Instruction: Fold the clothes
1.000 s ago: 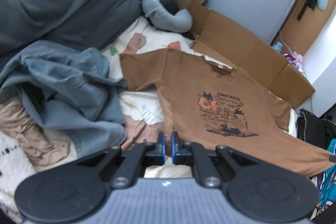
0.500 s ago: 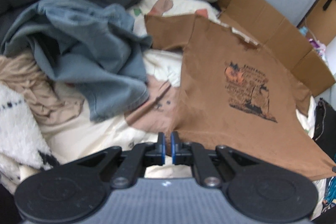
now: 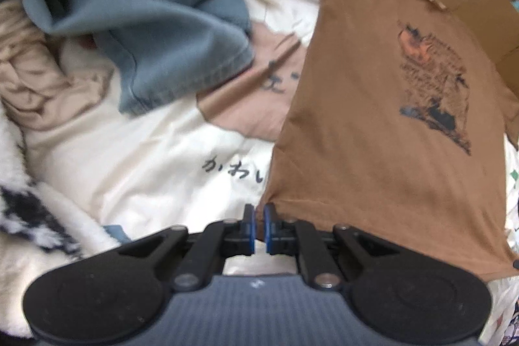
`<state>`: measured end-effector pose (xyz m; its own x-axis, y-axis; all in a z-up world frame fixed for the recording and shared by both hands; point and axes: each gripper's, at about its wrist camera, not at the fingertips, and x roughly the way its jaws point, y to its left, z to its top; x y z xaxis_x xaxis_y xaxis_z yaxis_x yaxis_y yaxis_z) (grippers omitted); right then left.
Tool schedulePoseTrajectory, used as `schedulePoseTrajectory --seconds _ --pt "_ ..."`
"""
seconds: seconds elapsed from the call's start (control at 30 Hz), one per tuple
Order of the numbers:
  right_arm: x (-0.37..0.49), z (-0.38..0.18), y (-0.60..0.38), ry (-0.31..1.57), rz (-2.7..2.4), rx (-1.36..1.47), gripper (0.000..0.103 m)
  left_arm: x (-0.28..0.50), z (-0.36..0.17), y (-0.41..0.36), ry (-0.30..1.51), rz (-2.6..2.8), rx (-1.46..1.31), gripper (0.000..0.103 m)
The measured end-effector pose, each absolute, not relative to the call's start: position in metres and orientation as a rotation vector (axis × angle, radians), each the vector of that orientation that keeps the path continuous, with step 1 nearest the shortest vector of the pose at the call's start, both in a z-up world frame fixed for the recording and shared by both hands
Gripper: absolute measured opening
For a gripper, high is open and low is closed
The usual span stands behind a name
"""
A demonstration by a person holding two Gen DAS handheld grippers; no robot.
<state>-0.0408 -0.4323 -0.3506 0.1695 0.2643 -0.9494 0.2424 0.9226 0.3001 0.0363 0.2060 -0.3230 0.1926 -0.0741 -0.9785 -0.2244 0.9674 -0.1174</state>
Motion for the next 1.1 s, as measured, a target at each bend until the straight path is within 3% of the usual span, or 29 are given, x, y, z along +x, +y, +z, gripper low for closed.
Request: schedulePoseTrajectory --seconds 0.4,0.83,1.1 --pt "-0.025 -0.398 -0.442 1.467 -0.042 0.490 0.007 0.058 -0.370 0.203 1.462 0.132 -0.253 0.006" --pt "-0.058 -0.373 -0.428 1.521 0.007 0.468 0.007 0.029 -0.331 0.212 1.552 0.084 -0.229 0.005" --pt "-0.071 -0.395 -0.419 1.514 -0.003 0.447 0.008 0.033 -0.365 0.208 1.587 0.096 -0.148 0.006"
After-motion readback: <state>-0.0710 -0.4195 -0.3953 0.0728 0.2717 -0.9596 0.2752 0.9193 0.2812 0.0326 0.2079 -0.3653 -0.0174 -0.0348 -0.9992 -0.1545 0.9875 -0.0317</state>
